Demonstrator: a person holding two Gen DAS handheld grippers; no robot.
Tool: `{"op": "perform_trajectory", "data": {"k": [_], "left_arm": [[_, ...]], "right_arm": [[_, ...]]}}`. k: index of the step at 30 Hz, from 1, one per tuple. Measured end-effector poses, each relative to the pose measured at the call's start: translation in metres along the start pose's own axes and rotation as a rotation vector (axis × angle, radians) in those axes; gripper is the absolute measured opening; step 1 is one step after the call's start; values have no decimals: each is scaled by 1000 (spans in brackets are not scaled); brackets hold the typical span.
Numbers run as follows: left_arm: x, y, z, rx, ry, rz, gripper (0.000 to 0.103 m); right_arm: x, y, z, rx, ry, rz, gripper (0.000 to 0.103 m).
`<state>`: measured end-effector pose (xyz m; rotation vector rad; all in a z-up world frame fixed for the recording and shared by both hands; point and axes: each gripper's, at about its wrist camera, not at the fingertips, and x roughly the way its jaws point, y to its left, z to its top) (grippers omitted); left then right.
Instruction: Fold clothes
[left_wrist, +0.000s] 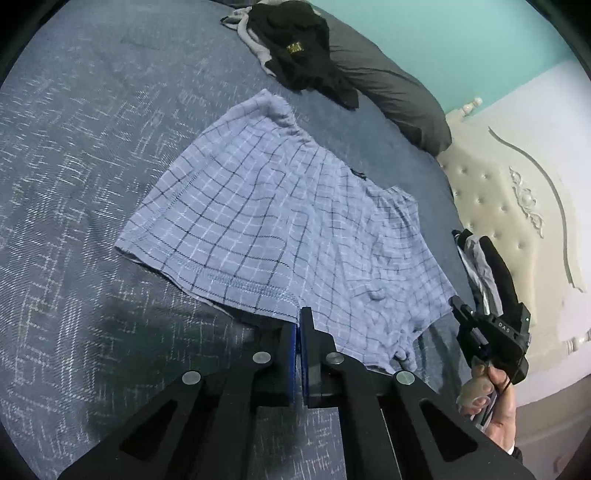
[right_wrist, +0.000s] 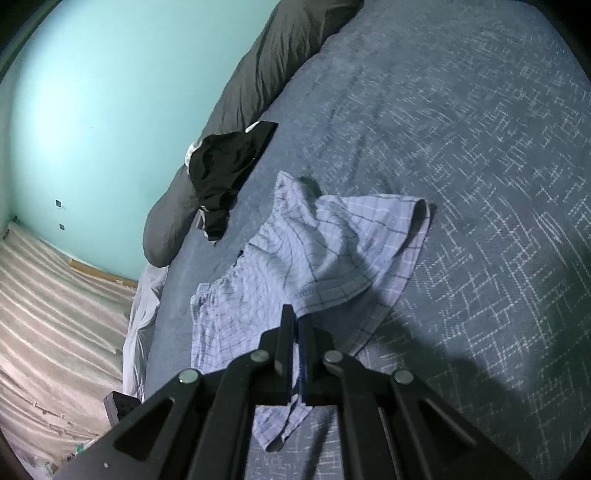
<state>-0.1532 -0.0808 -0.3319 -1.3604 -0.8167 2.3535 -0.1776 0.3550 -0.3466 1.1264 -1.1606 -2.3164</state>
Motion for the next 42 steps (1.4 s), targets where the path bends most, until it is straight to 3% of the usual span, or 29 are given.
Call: {"op": "perform_trajectory", "data": {"k": [9, 15, 21, 27, 32, 34, 36, 38, 40, 42], "left_arm": [[-16, 3, 0, 22, -8, -11, 1], [-8, 11, -2, 7, 33, -7, 1], [-18, 4, 1, 30, 11, -13, 1], [9, 13, -8, 10, 107, 6, 1], [8, 12, -4, 13, 109, 31, 2], [2, 9, -1, 17, 98, 35, 5], [-5, 8, 2, 15, 84, 37, 26], [-11, 9, 6, 15, 65, 40, 36], [-19, 8, 14, 29, 30, 56, 38], [-28, 7, 22, 44, -5, 71, 50]], "right_arm": [[-23, -3, -4, 30, -15, 21, 2], [-13, -13, -6, 58, 16, -2, 2], [-16, -12, -3, 31, 1, -18, 2], [-1, -13, -6, 18, 42, -68, 2], [5, -24, -9, 47, 76, -98, 2], [5, -25, -7, 51, 69, -91, 2], [4, -25, -5, 51, 59, -107, 5], [3, -26, -5, 61, 58, -122, 5], [-1, -25, -4, 66, 41, -142, 5], [-6, -22, -1, 68, 20, -144, 5]]}}
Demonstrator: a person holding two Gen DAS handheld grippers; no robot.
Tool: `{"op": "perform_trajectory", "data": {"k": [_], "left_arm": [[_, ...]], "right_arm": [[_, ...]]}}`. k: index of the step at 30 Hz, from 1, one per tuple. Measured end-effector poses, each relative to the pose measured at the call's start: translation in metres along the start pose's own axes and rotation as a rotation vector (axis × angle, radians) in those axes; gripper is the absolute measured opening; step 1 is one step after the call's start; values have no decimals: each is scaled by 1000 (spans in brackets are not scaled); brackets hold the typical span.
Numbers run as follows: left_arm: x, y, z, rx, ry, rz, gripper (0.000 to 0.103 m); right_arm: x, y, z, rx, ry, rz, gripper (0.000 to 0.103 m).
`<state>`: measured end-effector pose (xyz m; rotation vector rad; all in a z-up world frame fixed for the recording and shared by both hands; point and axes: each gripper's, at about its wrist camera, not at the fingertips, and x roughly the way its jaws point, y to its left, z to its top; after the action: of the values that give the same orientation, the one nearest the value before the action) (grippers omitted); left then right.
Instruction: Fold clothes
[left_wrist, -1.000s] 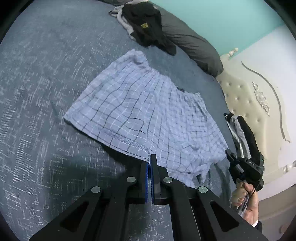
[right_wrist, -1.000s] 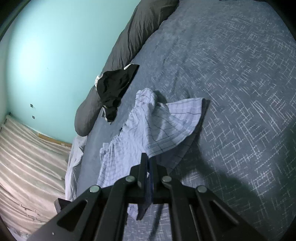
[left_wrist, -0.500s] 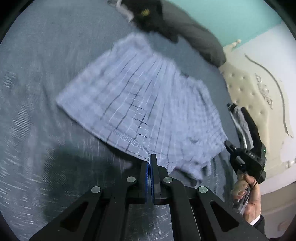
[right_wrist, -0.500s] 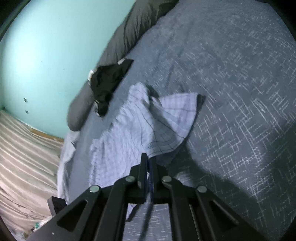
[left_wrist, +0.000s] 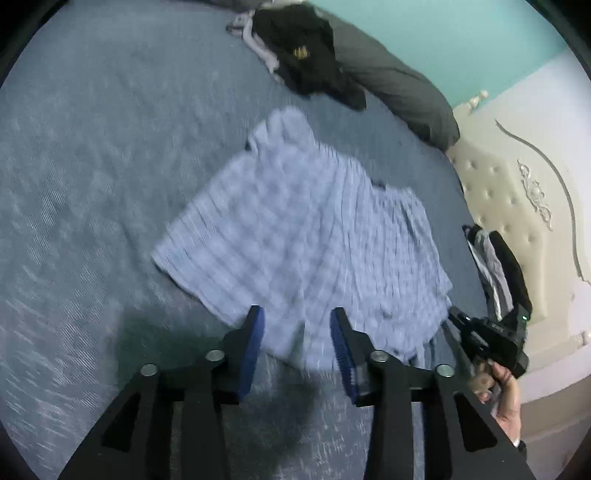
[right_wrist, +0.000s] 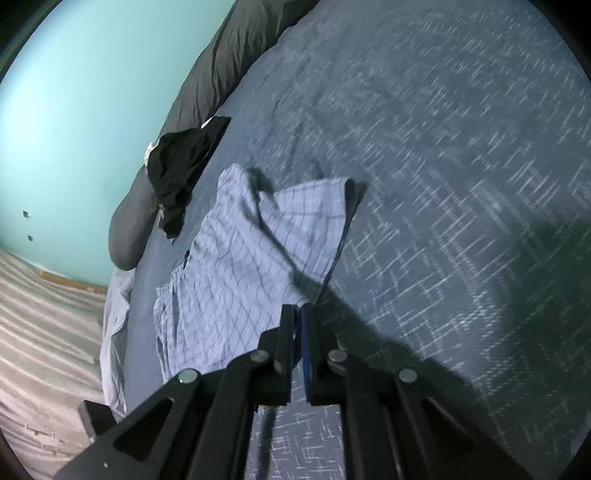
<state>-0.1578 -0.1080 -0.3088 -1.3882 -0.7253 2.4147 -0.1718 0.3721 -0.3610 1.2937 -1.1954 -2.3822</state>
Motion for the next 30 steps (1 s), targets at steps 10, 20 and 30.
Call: {"op": "perform_trajectory", "data": {"k": [10, 20, 30], "left_arm": [[-3, -14, 45, 129, -130, 121, 86], [40, -8, 88, 163, -129, 216, 87], [69, -12, 125, 197, -150, 239, 88]], "right_arm": [[1, 19, 12, -81, -50, 22, 18], [18, 39, 22, -137, -14, 52, 28], [43, 71, 63, -249, 21, -46, 62]]}}
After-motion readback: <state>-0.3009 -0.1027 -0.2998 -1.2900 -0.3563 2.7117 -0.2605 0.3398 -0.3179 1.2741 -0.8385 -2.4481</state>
